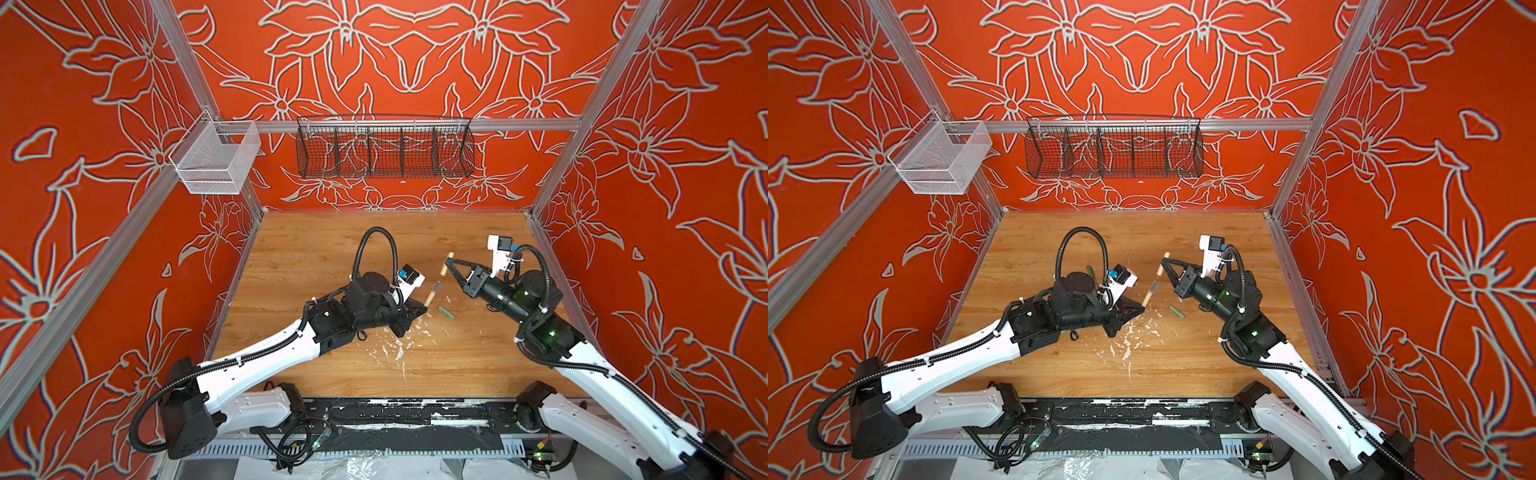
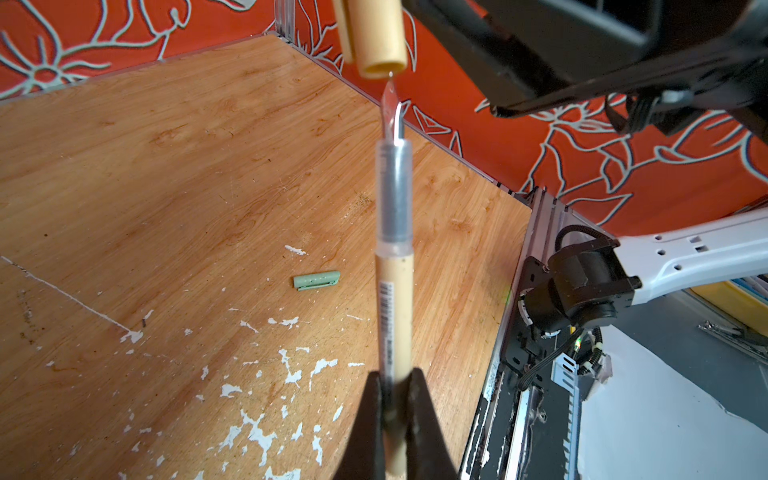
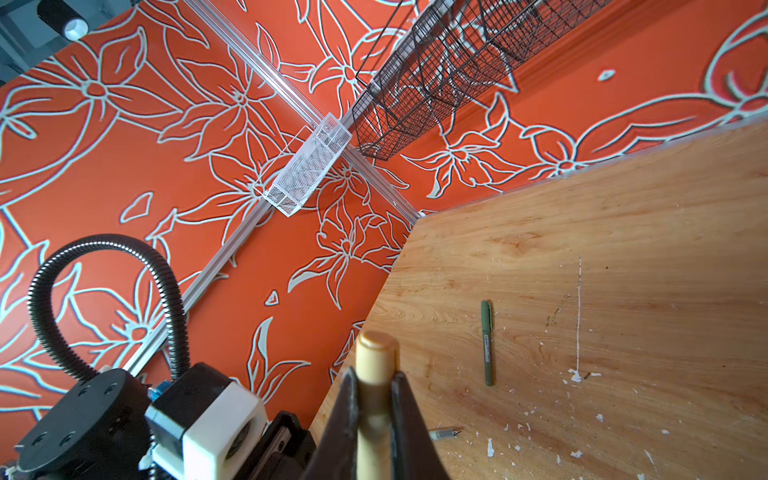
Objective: Insert the pens into the pen caps
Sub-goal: 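Push the tan cap down onto the pen with the right gripper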
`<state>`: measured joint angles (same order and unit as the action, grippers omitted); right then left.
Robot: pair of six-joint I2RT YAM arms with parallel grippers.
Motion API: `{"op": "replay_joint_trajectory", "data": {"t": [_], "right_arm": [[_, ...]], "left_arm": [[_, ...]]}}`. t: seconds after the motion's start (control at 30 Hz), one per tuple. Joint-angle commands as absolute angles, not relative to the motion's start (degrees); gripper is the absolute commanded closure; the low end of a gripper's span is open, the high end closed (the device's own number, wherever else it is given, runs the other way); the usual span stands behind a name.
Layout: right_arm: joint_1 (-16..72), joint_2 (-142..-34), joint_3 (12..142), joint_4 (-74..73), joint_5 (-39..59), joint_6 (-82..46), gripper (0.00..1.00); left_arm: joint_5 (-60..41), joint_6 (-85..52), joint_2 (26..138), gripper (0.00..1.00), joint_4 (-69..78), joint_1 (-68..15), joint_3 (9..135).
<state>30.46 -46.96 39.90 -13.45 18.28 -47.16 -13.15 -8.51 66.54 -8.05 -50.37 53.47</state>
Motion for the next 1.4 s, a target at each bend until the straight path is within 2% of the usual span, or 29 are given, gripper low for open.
{"op": "replay_joint_trajectory", "data": {"t": [0.0,1.37], "right_arm": [[30.48,-45.77,41.46,-13.65,18.14,-47.13,1.0],[32.41,-45.56,38.98,-13.08,19.67,-48.04,1.0]], "left_arm": [[-13.56,-7.47,66.94,1.0,-7.73,-50.71,54.87],[-13.44,-7.03,67.32,1.0,-7.83,-50.71,55.63]]}}
